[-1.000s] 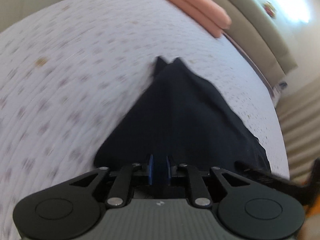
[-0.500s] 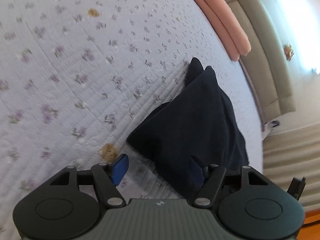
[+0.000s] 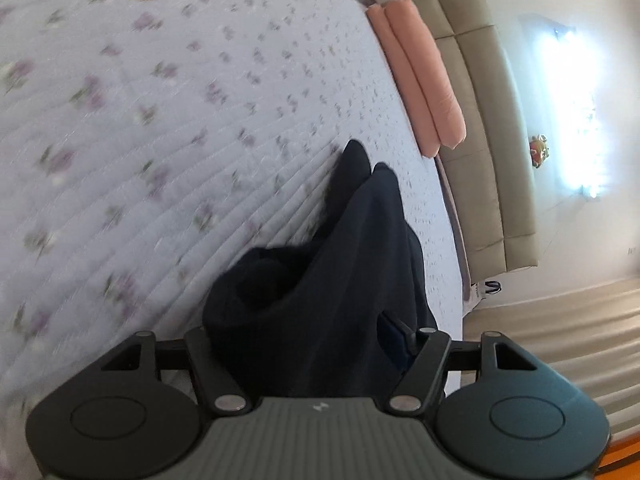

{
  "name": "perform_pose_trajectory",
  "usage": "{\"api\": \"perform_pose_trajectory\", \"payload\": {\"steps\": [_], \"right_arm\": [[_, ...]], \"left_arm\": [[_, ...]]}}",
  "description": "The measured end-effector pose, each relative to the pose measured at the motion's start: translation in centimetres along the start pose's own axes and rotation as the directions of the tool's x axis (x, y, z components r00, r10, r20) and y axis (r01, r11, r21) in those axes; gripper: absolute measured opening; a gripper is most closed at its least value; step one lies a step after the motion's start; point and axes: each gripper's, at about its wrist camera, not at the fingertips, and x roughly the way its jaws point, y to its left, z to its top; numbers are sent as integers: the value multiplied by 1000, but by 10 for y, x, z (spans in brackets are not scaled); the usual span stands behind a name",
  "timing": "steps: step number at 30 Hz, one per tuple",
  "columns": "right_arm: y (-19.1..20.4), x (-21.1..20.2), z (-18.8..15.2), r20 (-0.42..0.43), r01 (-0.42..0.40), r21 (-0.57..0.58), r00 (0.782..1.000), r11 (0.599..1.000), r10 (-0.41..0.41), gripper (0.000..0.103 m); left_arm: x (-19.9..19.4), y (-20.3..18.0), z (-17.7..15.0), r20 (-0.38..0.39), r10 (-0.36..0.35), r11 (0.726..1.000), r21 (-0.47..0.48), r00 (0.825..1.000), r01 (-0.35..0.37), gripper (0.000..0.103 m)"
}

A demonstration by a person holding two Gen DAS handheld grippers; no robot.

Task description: Fold large clothes

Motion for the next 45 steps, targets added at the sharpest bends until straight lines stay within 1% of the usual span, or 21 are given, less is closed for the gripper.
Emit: {"api": "perform_pose_trajectory", "payload": {"steps": [4, 5, 6, 9, 12, 15, 17, 18, 21, 23, 27, 29, 31, 32, 34, 36, 39, 40, 42, 43, 45], "right_arm": [[15, 33, -18, -83, 47, -56, 995, 997, -51, 28], [18, 38, -23, -69, 60, -75, 995, 995, -65, 28], [22, 39, -23, -62, 77, -94, 995, 993, -83, 29], [23, 37, -20, -87, 82, -53, 993, 995, -86, 31], [11, 36, -21, -81, 41, -11, 996, 999, -42, 30], [-8, 32, -25, -54, -36, 44, 998, 998, 38, 31], [-37, 29, -30, -19, -150, 189, 988, 970, 156, 31], [-56, 27, -34, 6, -214, 288, 975, 934, 222, 31], [-107, 20, -43, 56, -321, 503, 939, 803, 340, 26], [-132, 4, -42, 67, -312, 523, 943, 794, 326, 34], [-185, -41, -34, 124, -291, 492, 956, 821, 264, 35], [-215, -58, -34, 143, -242, 495, 970, 834, 196, 39], [-248, -69, -36, 156, -193, 509, 979, 838, 131, 42], [-264, -73, -38, 159, -160, 516, 983, 841, 89, 48], [-283, -72, -40, 152, -120, 527, 987, 841, 46, 52], [-298, -65, -42, 98, -72, 537, 995, 841, 23, 53], [-306, -60, -38, 114, -106, 542, 992, 834, 51, 57], [-307, -60, -36, 119, -114, 543, 991, 832, 59, 65], [-311, -64, -32, 141, -138, 548, 987, 825, 71, 67], [-314, -66, -28, 156, -147, 551, 985, 822, 72, 75], [-327, -68, -22, 182, -154, 573, 982, 805, 59, 77]], "left_arm": [[4, 1, -2, 9, 2, 1000, 1, 1000, -2, 60], [8, 0, -1, 7, -3, 1000, 4, 1000, 3, 54], [14, -2, 1, -4, -10, 1000, 12, 1000, 10, 38], [26, -4, 4, -23, -22, 1000, 18, 1000, 22, 13], [28, -17, 3, -16, -39, 997, 68, 999, 40, 9], [25, -39, 4, -42, -120, 984, 131, 992, 125, 9], [26, -58, 1, -73, -163, 969, 178, 984, 174, 9], [28, -68, -1, -90, -183, 960, 201, 979, 198, 9], [36, -99, -9, -133, -285, 924, 227, 949, 309, 9], [48, -120, -20, -175, -393, 890, 174, 903, 422, 9], [81, -182, -68, -309, -449, 817, 238, 838, 525, 9], [102, -206, -98, -393, -427, 789, 279, 814, 548, 9], [125, -222, -130, -467, -363, 772, 333, 806, 541, 9], [138, -226, -147, -500, -312, 764, 373, 808, 526, 9], [167, -223, -181, -541, -169, 760, 461, 824, 459, 9], [192, -209, -213, -569, -33, 757, 522, 821, 392, 9], [196, -212, -239, -543, 67, 685, 635, 837, 357, 9], [197, -216, -239, -530, 78, 681, 647, 844, 344, 9], [201, -216, -235, -523, 67, 718, 617, 850, 323, 9], [203, -216, -233, -519, 69, 729, 609, 852, 312, 9], [202, -218, -236, -511, 79, 728, 616, 856, 300, 8]]}}
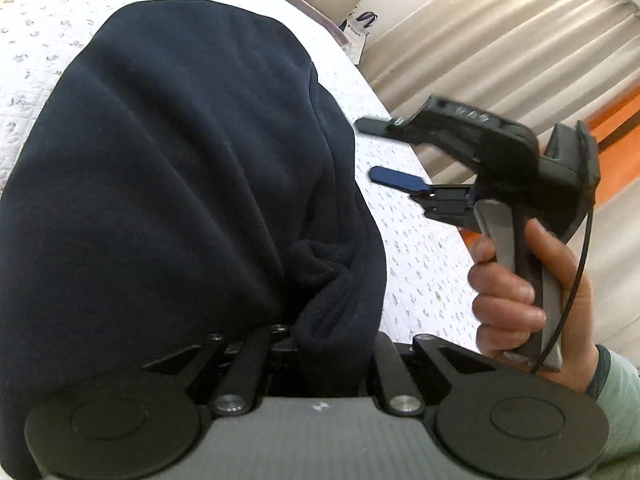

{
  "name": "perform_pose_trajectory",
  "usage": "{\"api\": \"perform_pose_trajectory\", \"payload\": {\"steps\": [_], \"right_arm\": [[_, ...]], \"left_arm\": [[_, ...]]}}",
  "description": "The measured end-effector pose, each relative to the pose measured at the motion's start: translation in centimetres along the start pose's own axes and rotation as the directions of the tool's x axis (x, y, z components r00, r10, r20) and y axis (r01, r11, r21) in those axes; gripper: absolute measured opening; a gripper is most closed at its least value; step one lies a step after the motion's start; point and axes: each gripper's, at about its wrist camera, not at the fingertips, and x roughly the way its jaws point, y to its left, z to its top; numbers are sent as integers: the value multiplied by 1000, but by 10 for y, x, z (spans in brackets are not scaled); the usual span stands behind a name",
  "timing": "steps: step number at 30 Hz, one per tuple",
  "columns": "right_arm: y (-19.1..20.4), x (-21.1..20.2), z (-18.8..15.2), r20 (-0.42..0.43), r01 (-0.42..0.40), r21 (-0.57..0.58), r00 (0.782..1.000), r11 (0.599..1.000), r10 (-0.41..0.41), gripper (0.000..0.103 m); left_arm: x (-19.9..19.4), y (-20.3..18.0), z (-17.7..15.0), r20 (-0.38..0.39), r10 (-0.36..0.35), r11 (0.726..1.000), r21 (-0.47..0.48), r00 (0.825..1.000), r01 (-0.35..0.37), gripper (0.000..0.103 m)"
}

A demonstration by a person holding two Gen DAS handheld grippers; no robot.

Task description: Fold large clothes

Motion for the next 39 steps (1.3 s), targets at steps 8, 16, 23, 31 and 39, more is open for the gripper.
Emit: {"api": "perform_pose_trajectory", "payload": {"steps": [8, 16, 23, 31, 39], "right_arm": [[2, 56, 14, -164, -137, 60, 976, 989, 145, 79], [45, 55, 47, -77, -251, -119, 967, 961, 243, 20], [-15, 117, 45, -228, 1, -36, 974, 999, -10, 53], [5, 19, 27, -156, -31, -152, 988, 988, 7, 53], [89, 17, -88, -128, 28, -651, 981, 759, -147, 20]], "left_arm": [[-6, -3, -11, 19, -14, 997, -72, 1000, 16, 9], [-12, -63, 7, 113, 96, 982, 150, 989, -112, 9], [38, -54, -2, 2, 164, 976, 146, 986, -163, 11], [-6, -65, -45, -185, 12, 982, 189, 983, 23, 27], [-30, -35, 34, 135, 152, 977, 130, 979, -170, 26]]}}
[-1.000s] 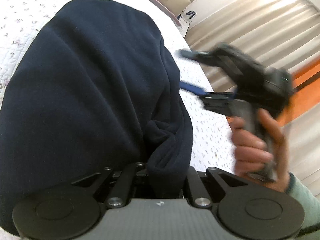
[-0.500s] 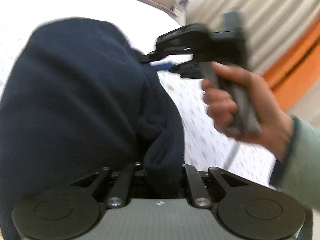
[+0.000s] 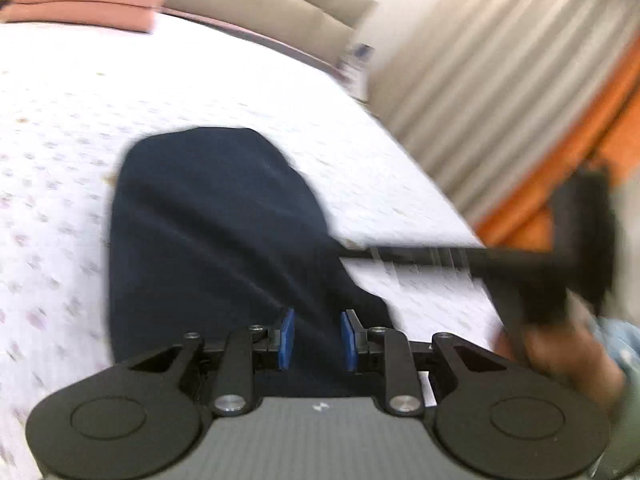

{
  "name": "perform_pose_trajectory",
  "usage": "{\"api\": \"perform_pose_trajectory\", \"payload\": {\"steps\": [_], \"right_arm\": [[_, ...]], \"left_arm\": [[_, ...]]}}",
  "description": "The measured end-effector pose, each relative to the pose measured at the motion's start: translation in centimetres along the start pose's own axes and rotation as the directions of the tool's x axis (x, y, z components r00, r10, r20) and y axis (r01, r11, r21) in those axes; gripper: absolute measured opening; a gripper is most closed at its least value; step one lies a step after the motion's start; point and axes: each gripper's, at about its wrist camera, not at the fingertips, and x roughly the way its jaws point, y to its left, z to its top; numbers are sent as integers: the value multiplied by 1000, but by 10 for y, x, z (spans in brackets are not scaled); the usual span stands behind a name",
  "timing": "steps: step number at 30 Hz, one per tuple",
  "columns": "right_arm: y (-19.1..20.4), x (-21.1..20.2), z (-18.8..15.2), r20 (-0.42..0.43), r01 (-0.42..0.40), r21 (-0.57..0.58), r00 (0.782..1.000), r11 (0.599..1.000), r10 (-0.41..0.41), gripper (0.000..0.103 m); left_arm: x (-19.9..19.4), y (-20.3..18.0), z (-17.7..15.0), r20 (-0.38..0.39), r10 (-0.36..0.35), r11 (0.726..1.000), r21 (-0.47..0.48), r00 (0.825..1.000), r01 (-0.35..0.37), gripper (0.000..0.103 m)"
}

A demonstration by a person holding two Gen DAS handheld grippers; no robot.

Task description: Fold large clothes

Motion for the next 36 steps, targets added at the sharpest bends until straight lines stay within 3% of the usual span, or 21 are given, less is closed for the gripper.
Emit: {"api": "perform_pose_trajectory", "payload": {"steps": [1, 2, 3, 6, 8, 11, 15, 17, 18, 19, 20, 21, 23, 24, 25, 27, 30, 33, 35, 36], "right_arm": [[0, 10, -17, -63, 12, -19, 998, 1000, -13, 19], [-6, 17, -35, -113, 10, -3, 994, 1000, -11, 18], [-14, 17, -49, -162, 12, 22, 987, 1000, -8, 17], [-41, 1, -57, -204, -23, 122, 978, 992, 48, 22], [-56, -9, -41, -156, -71, 199, 982, 977, 104, 25], [-38, -17, 5, -1, -142, 103, 990, 984, 143, 26], [9, 4, 62, 141, -311, -67, 938, 948, 317, 26], [36, 27, 75, 140, -342, -200, 917, 918, 373, 26], [45, 44, 77, 113, -324, -268, 925, 907, 363, 24], [47, 62, 76, 90, -269, -322, 946, 908, 312, 16], [39, 78, 73, 90, -210, -369, 961, 905, 260, 2], [22, 90, 70, 111, -150, -374, 973, 915, 205, 2], [-27, 121, 73, 109, 59, -272, 994, 960, -31, 5], [-55, 135, 75, 71, 98, -208, 994, 973, -85, 5], [-77, 141, 75, 27, 92, -136, 996, 986, -89, 14], [-93, 136, 81, -3, 128, -99, 992, 987, -129, 14], [-78, 88, 89, 78, 102, -47, 992, 994, -98, 14], [-51, 40, 85, 171, -90, -2, 981, 996, 89, 17], [-24, 34, 76, 139, -178, -35, 974, 983, 181, 32], [-10, 41, 69, 107, -175, -65, 978, 982, 181, 32]], "left_arm": [[11, 12, -3, -30, 12, 1000, -17, 999, -12, 23], [13, 22, -13, -58, 18, 999, -32, 998, -20, 9], [13, 31, -23, -79, 12, 998, -55, 997, -16, 3], [0, 47, -41, -107, -78, 982, -177, 991, 58, 3], [-3, 54, -41, -110, -67, 982, -182, 992, 47, 3], [0, 47, -38, -96, -52, 983, -183, 994, 34, 3], [8, 36, -31, -104, -35, 989, -144, 994, 20, 3], [3, 34, -37, -104, -28, 992, -129, 994, 15, 3], [1, 34, -40, -102, -31, 991, -133, 994, 17, 3], [1, 37, -40, -100, -37, 990, -142, 994, 23, 3], [0, 38, -41, -98, -42, 989, -147, 994, 27, 3], [0, 41, -40, -95, -47, 988, -149, 994, 32, 3], [-6, 42, -43, -81, -56, 989, -145, 995, 44, 3], [-11, 41, -45, -81, -66, 987, -149, 995, 53, 3], [-10, 42, -46, -83, -70, 986, -156, 994, 56, 3], [-12, 43, -47, -84, -76, 984, -166, 994, 62, 3], [-19, 39, -36, -86, -83, 985, -155, 993, 69, 5], [-38, 34, -7, 18, -86, 987, -133, 996, 88, 17], [-39, 36, 11, 62, -79, 989, -123, 995, 86, 18], [-35, 38, 17, 65, -75, 990, -111, 995, 82, 18]]}}
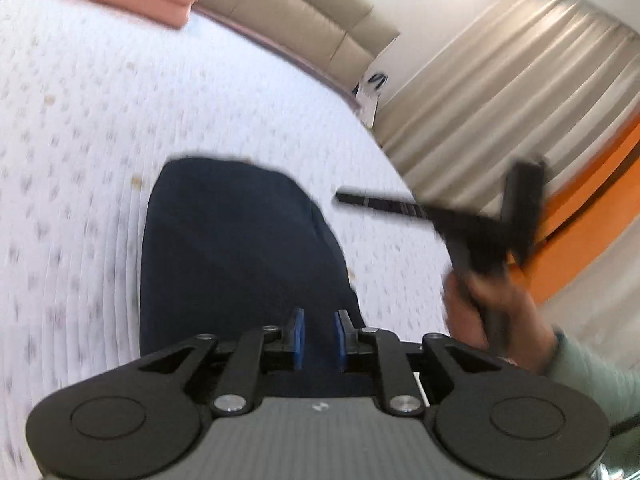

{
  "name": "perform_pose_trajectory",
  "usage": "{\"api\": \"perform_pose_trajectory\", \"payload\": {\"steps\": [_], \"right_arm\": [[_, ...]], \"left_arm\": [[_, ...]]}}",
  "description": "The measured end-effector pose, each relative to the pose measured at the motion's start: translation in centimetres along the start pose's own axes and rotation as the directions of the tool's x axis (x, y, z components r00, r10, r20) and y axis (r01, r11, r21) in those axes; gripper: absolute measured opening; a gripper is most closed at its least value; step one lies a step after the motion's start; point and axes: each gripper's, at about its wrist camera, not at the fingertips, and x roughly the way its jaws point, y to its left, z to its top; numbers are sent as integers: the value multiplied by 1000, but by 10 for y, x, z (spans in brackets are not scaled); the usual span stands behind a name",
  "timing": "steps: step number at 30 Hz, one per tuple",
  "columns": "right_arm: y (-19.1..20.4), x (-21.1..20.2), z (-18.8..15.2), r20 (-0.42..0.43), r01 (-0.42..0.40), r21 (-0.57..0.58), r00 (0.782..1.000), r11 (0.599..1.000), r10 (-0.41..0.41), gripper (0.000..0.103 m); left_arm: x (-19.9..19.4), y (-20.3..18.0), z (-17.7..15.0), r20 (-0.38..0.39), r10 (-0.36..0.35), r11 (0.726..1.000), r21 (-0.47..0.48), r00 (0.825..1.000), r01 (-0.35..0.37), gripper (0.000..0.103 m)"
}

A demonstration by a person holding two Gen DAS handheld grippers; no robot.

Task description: Fold large clothes

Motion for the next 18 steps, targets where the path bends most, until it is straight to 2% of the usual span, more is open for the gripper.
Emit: {"api": "perform_pose_trajectory", "payload": {"steps": [2, 3, 4, 5, 6, 7, 8, 9, 10, 11, 13, 15, 16, 18], "right_arm": [[12, 34, -28, -99, 95, -98, 990, 991, -105, 27], [8, 43, -45, -105, 146, -129, 982, 981, -160, 28], [1, 43, -58, -72, 196, -147, 975, 969, -208, 35], [-7, 39, -62, -51, 239, -128, 968, 963, -247, 62], [-13, 33, -61, -68, 287, -87, 954, 954, -293, 60], [-19, 27, -60, -88, 294, -59, 950, 954, -299, 55], [-22, 22, -60, -105, 306, -46, 945, 951, -309, 43], [-21, 15, -60, -116, 306, -38, 944, 951, -308, 41], [-19, 6, -57, -103, 282, -21, 954, 959, -282, 41], [-14, -6, -53, -76, 243, 3, 967, 970, -242, 41], [-5, -30, -48, -17, 169, 47, 986, 985, -168, 41], [11, -41, -42, -9, 119, 67, 993, 991, -118, 41], [19, -30, -40, -30, 115, 60, 993, 992, -113, 41], [26, -12, -61, -108, 126, 50, 987, 991, -120, 36]], "left_arm": [[17, 6, 1, -58, 41, 999, 29, 997, -40, 15], [26, 12, -5, -107, 59, 998, 38, 992, -55, 15], [30, 18, -14, -139, 70, 997, 44, 988, -65, 9], [29, 27, -24, -159, 60, 998, 17, 985, -58, 3], [21, 39, -30, -164, -2, 998, -68, 986, -10, 3], [10, 52, -35, -152, -48, 986, -168, 987, 22, 3], [2, 61, -39, -139, -67, 973, -228, 988, 34, 3], [-8, 67, -42, -124, -75, 964, -261, 989, 40, 3], [-16, 68, -42, -116, -65, 963, -267, 991, 32, 3], [-20, 66, -39, -113, -55, 966, -259, 992, 24, 6], [-25, 54, -25, -108, -38, 978, -207, 993, 15, 24], [-24, 37, -12, -72, -34, 989, -143, 997, 23, 54], [-21, 30, -7, -61, -42, 992, -122, 997, 34, 56], [-7, 20, -7, -104, -51, 996, -80, 993, 43, 51]]}}
